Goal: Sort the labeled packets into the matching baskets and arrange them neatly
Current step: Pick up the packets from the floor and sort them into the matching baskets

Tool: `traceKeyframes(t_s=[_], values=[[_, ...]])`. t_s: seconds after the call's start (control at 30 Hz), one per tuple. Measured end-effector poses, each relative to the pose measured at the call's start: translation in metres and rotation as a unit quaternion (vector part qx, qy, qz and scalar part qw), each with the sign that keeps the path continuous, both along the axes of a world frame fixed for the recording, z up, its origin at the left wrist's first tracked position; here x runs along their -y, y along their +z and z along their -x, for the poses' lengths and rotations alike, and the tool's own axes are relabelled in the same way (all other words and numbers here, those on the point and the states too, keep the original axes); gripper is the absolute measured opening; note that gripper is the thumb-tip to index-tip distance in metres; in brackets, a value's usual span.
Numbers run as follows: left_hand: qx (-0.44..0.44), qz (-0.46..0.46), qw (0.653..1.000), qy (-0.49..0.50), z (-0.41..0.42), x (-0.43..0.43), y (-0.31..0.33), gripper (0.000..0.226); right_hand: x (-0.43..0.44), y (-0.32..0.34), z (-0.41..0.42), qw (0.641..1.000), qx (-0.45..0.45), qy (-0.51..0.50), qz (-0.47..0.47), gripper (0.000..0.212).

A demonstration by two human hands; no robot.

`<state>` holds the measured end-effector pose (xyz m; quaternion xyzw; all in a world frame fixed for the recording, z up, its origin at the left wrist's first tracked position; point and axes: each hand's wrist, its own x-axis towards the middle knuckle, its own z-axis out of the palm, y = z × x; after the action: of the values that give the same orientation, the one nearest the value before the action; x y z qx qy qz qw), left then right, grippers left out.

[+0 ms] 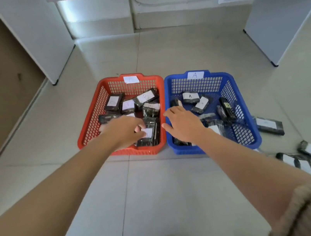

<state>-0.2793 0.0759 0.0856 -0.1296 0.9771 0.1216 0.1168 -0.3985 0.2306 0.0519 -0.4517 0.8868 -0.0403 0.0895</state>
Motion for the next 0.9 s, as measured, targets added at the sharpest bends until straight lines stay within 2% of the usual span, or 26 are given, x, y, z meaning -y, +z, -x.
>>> traceKeyframes(t_s=[0.07, 0.23, 0.33, 0.43, 0.57, 0.63, 0.73, 0.83, 0.9], values=[[0.053, -0.021, 0.997, -0.042, -0.019, -0.021, 0.007, 0.029, -0.003, 0.005, -0.008, 1.0, 0.007, 0.002, 0.008, 0.046], [0.044, -0.078, 0.993, -0.072, -0.053, -0.055, -0.02, 0.025, -0.006, -0.007, -0.036, 0.999, -0.004, 0.012, 0.051, 0.045], [0.081, -0.134, 0.982, -0.11, -0.077, -0.069, -0.051, 0.03, -0.024, -0.016, -0.055, 0.997, -0.011, 0.016, 0.069, 0.043], [0.153, -0.191, 0.955, -0.168, -0.099, -0.086, -0.076, 0.043, -0.057, -0.031, -0.078, 0.996, -0.009, -0.004, 0.088, 0.039], [0.249, -0.159, 0.916, -0.273, -0.124, -0.106, -0.106, 0.067, -0.106, -0.058, -0.113, 0.994, 0.021, -0.086, 0.058, 0.039], [0.246, -0.131, 0.903, -0.328, -0.133, -0.113, -0.118, 0.073, -0.131, -0.07, -0.131, 0.989, 0.05, -0.133, 0.048, 0.039], [0.204, -0.106, 0.901, -0.368, -0.137, -0.116, -0.129, 0.066, -0.161, -0.083, -0.157, 0.978, 0.094, -0.183, 0.03, 0.038], [0.143, -0.113, 0.925, -0.334, -0.135, -0.113, -0.134, 0.054, -0.18, -0.085, -0.172, 0.962, 0.154, -0.225, -0.009, 0.04], [0.102, -0.12, 0.946, -0.285, -0.131, -0.107, -0.134, 0.047, -0.19, -0.077, -0.173, 0.949, 0.172, -0.249, -0.089, 0.049]])
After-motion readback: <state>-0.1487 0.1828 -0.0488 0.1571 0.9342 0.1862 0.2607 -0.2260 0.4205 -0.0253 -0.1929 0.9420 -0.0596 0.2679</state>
